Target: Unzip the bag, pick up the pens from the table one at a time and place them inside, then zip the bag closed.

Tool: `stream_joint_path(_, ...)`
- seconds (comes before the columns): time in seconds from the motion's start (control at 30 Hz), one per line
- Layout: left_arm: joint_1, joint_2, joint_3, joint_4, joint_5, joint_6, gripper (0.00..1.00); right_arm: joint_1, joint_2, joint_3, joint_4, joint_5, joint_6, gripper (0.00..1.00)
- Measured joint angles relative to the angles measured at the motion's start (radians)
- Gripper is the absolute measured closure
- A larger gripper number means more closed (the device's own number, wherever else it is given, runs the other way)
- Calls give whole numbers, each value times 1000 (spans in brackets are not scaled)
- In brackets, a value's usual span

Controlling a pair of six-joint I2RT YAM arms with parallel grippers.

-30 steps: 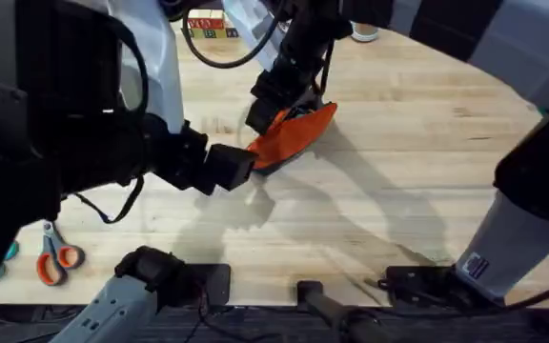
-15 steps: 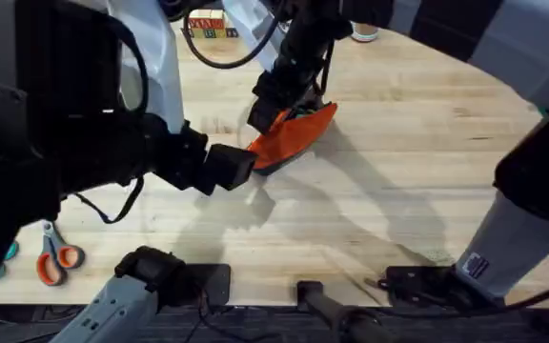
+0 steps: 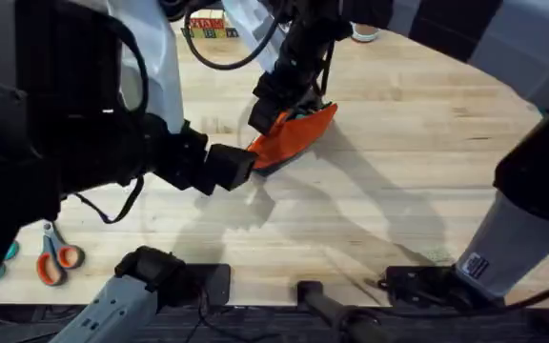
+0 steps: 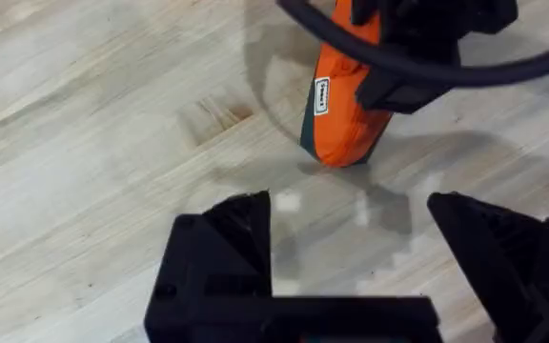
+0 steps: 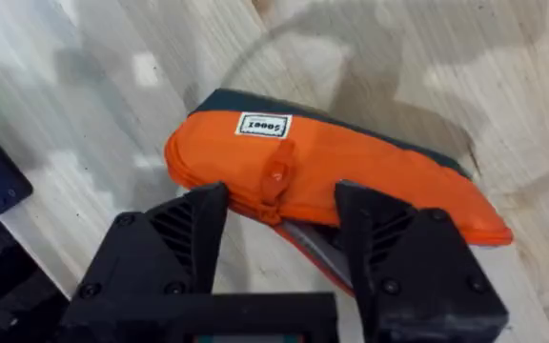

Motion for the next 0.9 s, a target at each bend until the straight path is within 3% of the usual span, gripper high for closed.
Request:
stream_joint_path(0.23,0,0,0,0,0,0,8,0,0,0,-16,0,0,326)
stream_joint_path(0.53,0,0,0,0,0,0,8,4,0,0,-31,0,0,496)
stream_joint_path(0.63,0,0,0,0,0,0,8,4,0,0,-31,0,0,585)
stream_joint_path(0.73,0,0,0,0,0,0,8,4,0,0,-32,1,-1,798)
stream_joint_path(0.83,0,0,0,0,0,0,8,4,0,0,-31,1,-3,939)
stream_joint_path(0.9,0,0,0,0,0,0,8,4,0,0,-31,3,-3,968)
